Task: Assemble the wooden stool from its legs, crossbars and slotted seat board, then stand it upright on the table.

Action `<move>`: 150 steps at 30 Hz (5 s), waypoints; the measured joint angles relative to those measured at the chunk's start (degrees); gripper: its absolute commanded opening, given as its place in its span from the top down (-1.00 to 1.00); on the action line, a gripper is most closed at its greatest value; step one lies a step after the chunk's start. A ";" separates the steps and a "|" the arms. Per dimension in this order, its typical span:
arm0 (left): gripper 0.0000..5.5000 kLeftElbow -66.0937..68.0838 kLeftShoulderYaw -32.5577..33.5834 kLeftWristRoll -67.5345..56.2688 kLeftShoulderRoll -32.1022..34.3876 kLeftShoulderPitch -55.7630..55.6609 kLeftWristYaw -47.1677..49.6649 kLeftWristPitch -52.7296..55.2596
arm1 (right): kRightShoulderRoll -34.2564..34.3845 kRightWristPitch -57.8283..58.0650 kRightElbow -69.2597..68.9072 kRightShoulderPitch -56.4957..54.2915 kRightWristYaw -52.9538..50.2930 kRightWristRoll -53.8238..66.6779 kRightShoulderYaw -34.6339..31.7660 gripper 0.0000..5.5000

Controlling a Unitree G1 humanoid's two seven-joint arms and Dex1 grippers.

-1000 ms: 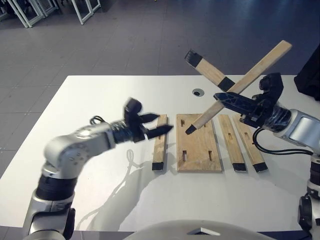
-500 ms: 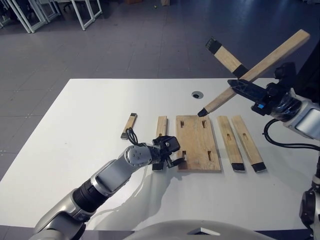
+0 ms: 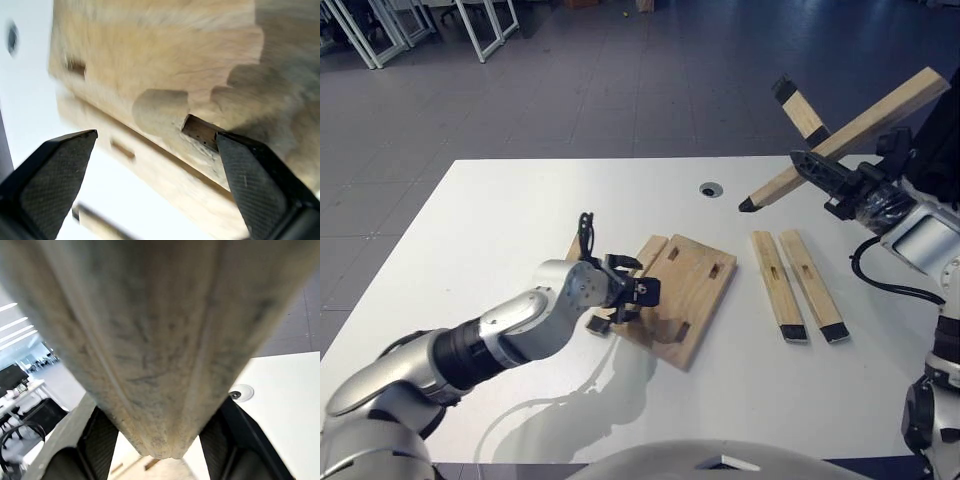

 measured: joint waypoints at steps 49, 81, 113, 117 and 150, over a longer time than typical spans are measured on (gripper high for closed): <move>-0.59 3.08 19.36 3.61 -12.55 13.42 -1.94 3.02 | 5.94 -16.24 13.75 -0.12 30.36 -38.57 25.05 0.06; -0.59 -1.57 21.05 -0.07 -15.10 17.34 5.16 9.02 | 26.07 9.33 -15.36 -12.28 -16.62 -33.31 -0.18 -0.13; -0.59 -7.64 28.43 -12.24 -9.63 16.23 9.34 18.32 | 3.65 -11.30 -12.15 38.87 1.00 -49.25 5.65 -0.25; -0.59 -4.38 25.81 -10.95 -7.12 18.89 10.01 14.07 | 4.13 -12.17 -10.70 38.12 2.18 -49.18 5.77 0.00; -0.59 7.32 80.95 -73.20 -43.12 2.13 -1.24 38.85 | 7.13 16.29 -27.80 -0.32 5.48 14.72 -2.80 0.27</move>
